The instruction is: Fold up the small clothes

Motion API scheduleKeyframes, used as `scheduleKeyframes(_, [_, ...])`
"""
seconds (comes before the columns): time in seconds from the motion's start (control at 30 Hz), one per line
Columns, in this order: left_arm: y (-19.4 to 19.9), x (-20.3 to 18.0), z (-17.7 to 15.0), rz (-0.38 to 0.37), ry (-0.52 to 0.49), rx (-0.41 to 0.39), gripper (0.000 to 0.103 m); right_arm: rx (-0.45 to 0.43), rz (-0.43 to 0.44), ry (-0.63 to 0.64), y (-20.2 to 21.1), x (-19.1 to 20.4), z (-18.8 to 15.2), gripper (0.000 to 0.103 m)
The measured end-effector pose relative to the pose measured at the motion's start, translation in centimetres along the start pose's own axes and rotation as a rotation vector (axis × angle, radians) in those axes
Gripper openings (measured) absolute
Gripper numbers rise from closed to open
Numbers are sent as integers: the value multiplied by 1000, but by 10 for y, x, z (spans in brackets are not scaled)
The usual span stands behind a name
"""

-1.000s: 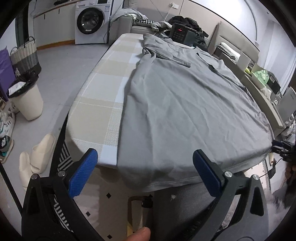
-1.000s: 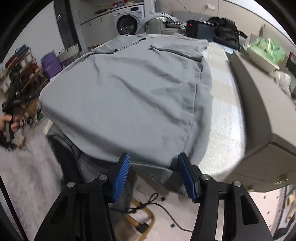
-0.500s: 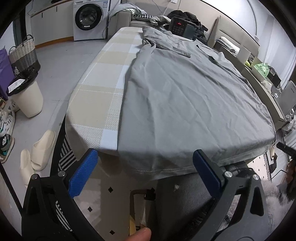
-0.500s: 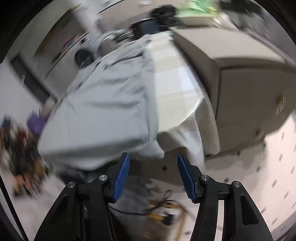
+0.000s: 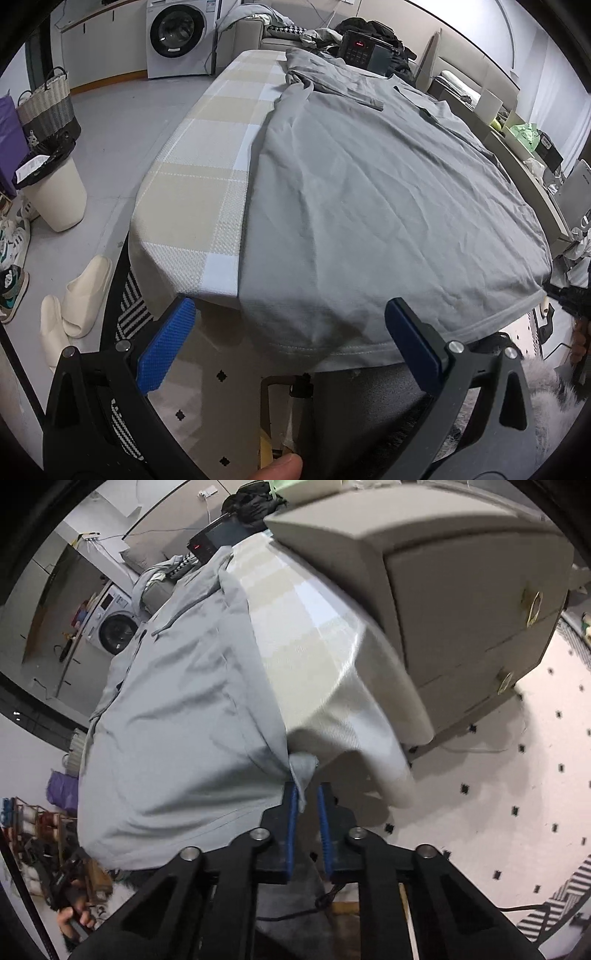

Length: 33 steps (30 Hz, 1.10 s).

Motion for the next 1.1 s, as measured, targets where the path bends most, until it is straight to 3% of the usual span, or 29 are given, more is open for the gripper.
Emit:
scheduleKeyframes(0.1, [-1,-2,0,5,-11,1,102,-6,79,-18,3,-10,-3,7])
scheduleKeyframes(0.17, [0,-3,0,9,-18,-5,102,-4,85,-13,0,-13,1,7])
scheduleKeyframes(0.23, [1,-4,1,8,-22,-8,102,-20,38,7,3,-11,3,14])
scheduleKeyframes(0.37, [-1,-5,0,6,-28,-6,102,-41,-83,105,2,4,7,18])
scheduleKeyframes(0.47, [-3,-6,-2,5,-29,2,102,-47,-124,173,-5,14,9,5])
scheduleKeyframes(0.53, [-4,-5,-3,4,-27,7,102,-47,-112,192,-8,15,8,3])
scheduleKeyframes(0.67, [-4,-3,-2,8,-25,-2,102,-92,83,146,5,-3,4,2])
scheduleKeyframes(0.83, [-1,-1,0,6,-13,-10,102,-198,477,50,38,-32,1,2])
scheduleKeyframes(0.9, [2,-3,0,6,-20,-15,102,-224,553,13,43,-39,1,2])
scheduleKeyframes(1.0, [4,-6,1,5,-32,-24,102,-260,734,-54,45,-50,0,2])
scheduleKeyframes(1.1, [6,-8,1,9,-39,-28,102,-277,825,-106,43,-57,-4,2])
Point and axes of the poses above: each gripper's, at about its wrist camera, not at the fingertips, and y roughly against the way its jaws point, x to its left, z to its top, the point moved 1 cm from there along -y, roughly the way its jaws point, and after that the axes turned 11 degrees about z, right-handed, at the moved point
